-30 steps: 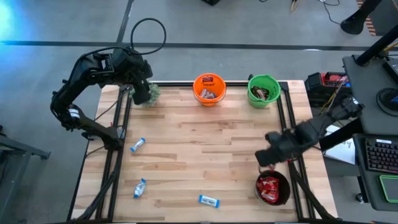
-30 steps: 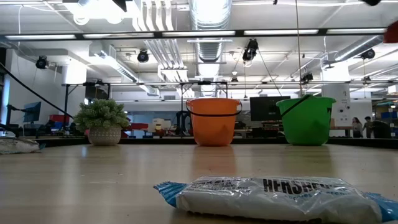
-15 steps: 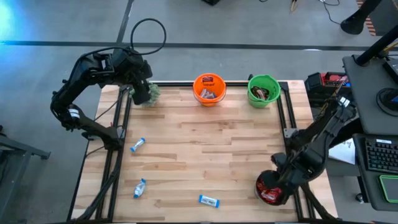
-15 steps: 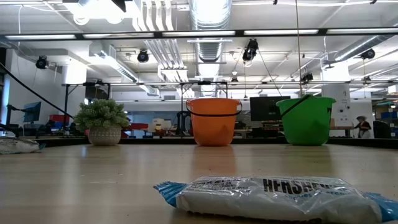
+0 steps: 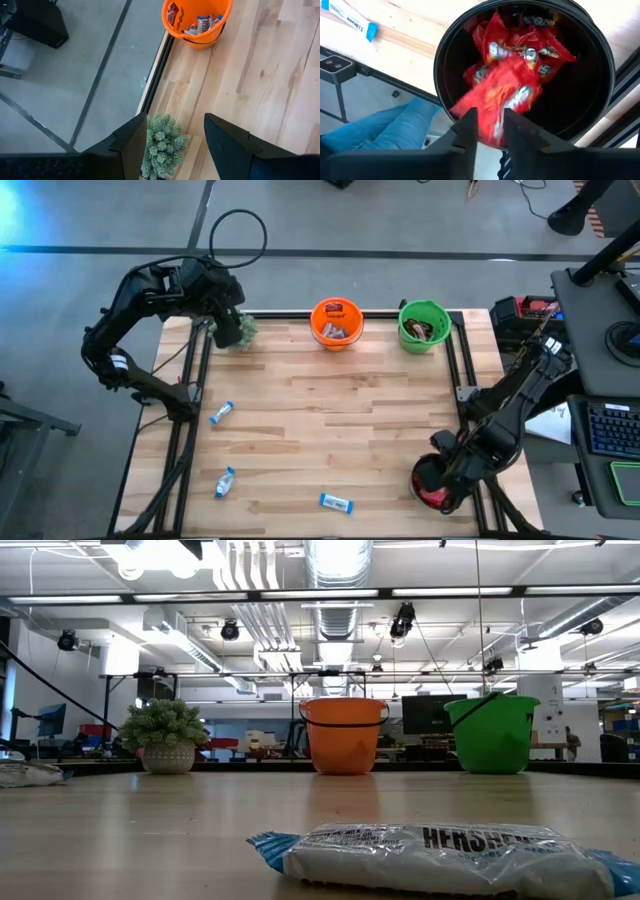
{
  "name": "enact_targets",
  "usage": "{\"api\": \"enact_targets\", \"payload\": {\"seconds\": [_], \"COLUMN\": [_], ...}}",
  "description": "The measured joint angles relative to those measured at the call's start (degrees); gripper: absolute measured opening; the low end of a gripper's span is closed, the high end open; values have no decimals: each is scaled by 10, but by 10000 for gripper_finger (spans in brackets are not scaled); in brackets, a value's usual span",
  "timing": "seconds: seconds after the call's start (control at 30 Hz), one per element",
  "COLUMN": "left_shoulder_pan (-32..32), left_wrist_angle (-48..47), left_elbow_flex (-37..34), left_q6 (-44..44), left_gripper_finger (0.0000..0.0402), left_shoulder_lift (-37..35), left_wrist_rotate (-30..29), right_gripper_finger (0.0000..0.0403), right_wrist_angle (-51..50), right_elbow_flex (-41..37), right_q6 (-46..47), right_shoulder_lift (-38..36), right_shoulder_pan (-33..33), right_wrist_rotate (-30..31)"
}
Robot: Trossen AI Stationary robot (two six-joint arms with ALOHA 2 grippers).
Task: Organize candy in baskets
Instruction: Put the red chocolate into the black bucket, then put the white chocolate into the orange bucket
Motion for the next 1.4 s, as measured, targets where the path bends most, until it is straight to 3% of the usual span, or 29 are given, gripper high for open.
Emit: {"api": "enact_targets", "payload": {"seconds": [0.3, 0.53, 0.63, 0.73, 1.0, 1.17, 1.4], "left_shoulder_pan": [0, 0, 0, 0, 0, -2, -10], "left_wrist_angle": [0, 0, 0, 0, 0, 0, 0], "left_elbow_flex": [-3, -3, -4, -2, -1, 0, -35], "left_q6": [-7, -16, -32, -87, -233, -300, -388], "left_gripper_finger": [180, 180, 180, 181, 210, 230, 227], "left_shoulder_lift": [9, 30, 37, 42, 42, 40, 24], "left_wrist_rotate": [0, 1, 1, 10, 162, 170, 156], "right_gripper_finger": [161, 182, 182, 182, 183, 183, 183], "right_wrist_angle": [-35, -73, -72, -76, -170, -235, -243], "right_elbow_flex": [0, 0, 0, 0, 0, 0, 0], "right_q6": [-31, -74, -127, -196, -266, -277, -384], "right_shoulder_lift": [0, -6, -16, -22, -54, -81, -118], "right_shoulder_pan": [0, -7, -19, -32, -49, -49, -49], "right_wrist_rotate": [28, 211, 247, 247, 246, 246, 252]}}
